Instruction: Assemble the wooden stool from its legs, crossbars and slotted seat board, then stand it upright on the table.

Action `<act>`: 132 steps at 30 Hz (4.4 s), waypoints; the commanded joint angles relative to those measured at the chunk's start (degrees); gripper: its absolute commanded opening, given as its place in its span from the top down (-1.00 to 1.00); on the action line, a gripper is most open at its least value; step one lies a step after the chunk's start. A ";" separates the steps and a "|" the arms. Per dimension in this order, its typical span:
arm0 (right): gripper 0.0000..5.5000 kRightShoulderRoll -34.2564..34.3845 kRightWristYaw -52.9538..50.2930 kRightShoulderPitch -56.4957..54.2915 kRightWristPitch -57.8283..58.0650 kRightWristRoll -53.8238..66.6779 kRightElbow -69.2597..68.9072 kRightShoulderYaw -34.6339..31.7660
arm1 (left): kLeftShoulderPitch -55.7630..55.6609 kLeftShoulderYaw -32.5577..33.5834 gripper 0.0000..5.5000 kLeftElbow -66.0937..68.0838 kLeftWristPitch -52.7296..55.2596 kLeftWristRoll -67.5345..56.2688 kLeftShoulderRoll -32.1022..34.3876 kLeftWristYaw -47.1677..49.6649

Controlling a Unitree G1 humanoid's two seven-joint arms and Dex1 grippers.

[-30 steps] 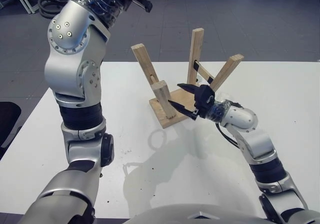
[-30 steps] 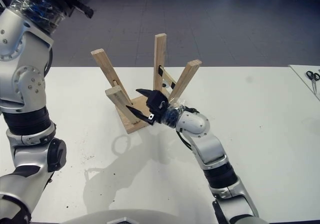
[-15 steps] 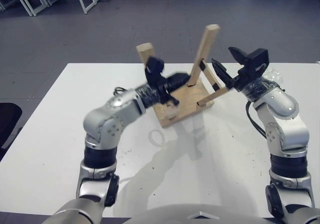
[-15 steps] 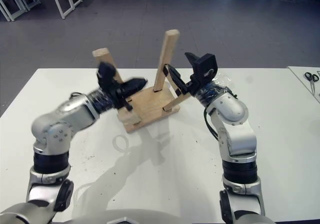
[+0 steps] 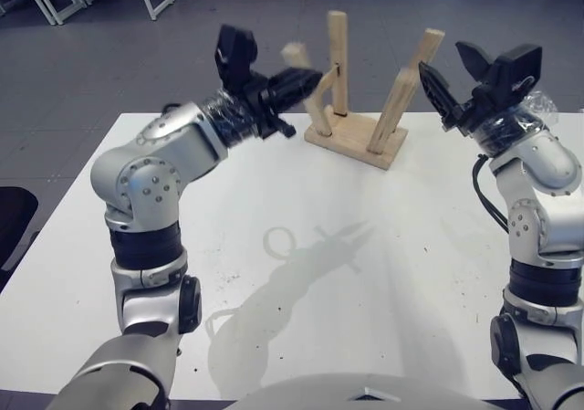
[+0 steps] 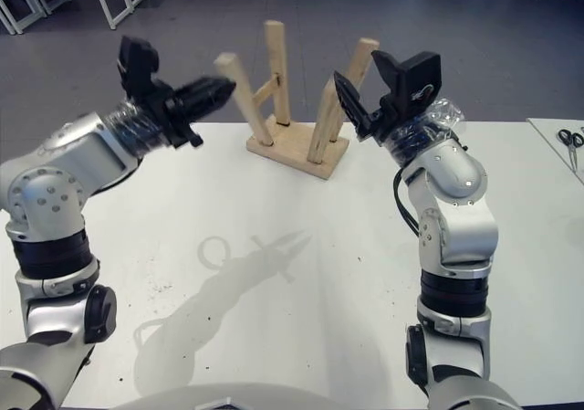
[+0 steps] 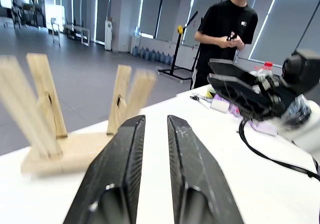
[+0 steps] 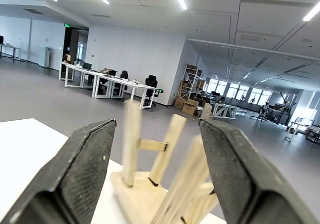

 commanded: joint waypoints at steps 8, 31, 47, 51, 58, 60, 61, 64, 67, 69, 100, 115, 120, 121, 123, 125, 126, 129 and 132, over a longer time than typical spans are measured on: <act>-0.11 -0.48 1.20 2.16 -1.24 -1.04 2.40 1.33 | 3.39 -0.65 0.71 1.51 -4.09 4.12 -1.15 1.16; -0.11 -3.55 7.55 -29.64 -39.03 -12.99 85.29 1.47 | 11.00 -4.95 0.71 0.34 -7.44 7.88 -4.31 1.63; 0.26 5.05 6.57 -20.45 -39.49 -9.23 75.05 -1.40 | 10.11 -3.47 0.95 2.80 -15.95 13.53 -8.43 7.19; 0.26 5.18 3.57 -25.73 -38.25 -9.52 78.54 -2.10 | 9.23 -4.02 0.95 4.37 -19.55 17.15 -8.79 8.65; 0.26 2.86 5.00 -34.20 -39.65 -10.47 84.83 -2.58 | 10.13 -4.97 0.95 5.00 -21.38 18.45 -9.83 7.62; 0.26 1.77 4.71 -35.14 -39.69 -10.99 86.13 -2.65 | 10.10 -5.31 0.95 5.21 -21.69 18.51 -10.34 7.59; 0.26 1.29 4.47 -35.48 -39.67 -11.21 86.72 -2.65 | 10.35 -5.49 0.95 5.06 -21.74 18.53 -10.52 7.55; 0.26 0.19 5.22 -35.88 -39.22 -12.09 88.19 -2.19 | 11.09 -6.05 0.95 4.57 -21.68 18.46 -11.04 7.46; 0.26 0.00 7.13 -35.65 -39.15 -12.64 88.87 -1.95 | 11.35 -6.42 0.95 4.37 -21.54 18.35 -11.15 7.30; 0.26 0.23 8.20 -35.63 -39.46 -12.70 88.93 -2.05 | 11.60 -6.54 0.95 4.09 -21.36 18.26 -11.08 7.23; 0.38 5.82 3.74 -19.37 -44.32 -12.31 68.51 -2.07 | 6.21 -12.30 0.96 10.41 -35.51 32.36 -10.46 6.72; 0.17 12.28 -4.48 -9.90 -27.54 -6.52 45.76 -1.75 | -15.31 -12.01 0.36 57.71 -68.19 44.97 -15.74 7.79; -0.14 14.24 -5.42 -8.69 -26.03 -6.64 43.18 -0.11 | -25.55 -10.59 0.09 79.77 -74.29 45.32 -16.22 3.05; -0.20 14.27 -5.45 -8.54 -25.70 -6.52 42.76 -0.02 | -26.28 -10.31 0.04 81.86 -74.83 45.55 -16.19 2.90; -0.34 14.17 -5.49 -7.98 -25.07 -6.50 41.87 0.22 | -27.40 -9.88 -0.09 85.05 -75.43 46.03 -16.44 3.65; -0.47 14.26 -5.33 -7.33 -24.71 -6.65 40.91 0.71 | -27.38 -9.24 -0.20 86.14 -76.13 46.46 -15.80 5.84; -0.48 14.18 -5.29 -6.74 -24.31 -6.66 39.89 0.86 | -26.98 -8.78 -0.27 85.83 -76.65 46.53 -15.22 6.73; -0.48 13.48 -5.31 -5.07 -23.46 -6.91 38.74 1.03 | -19.65 -5.33 -0.28 76.18 -78.88 45.07 -10.48 9.47; -0.48 12.68 -5.94 -3.39 -23.57 -7.01 38.45 0.42 | -9.52 -3.40 -0.28 59.94 -74.79 42.34 -8.69 7.77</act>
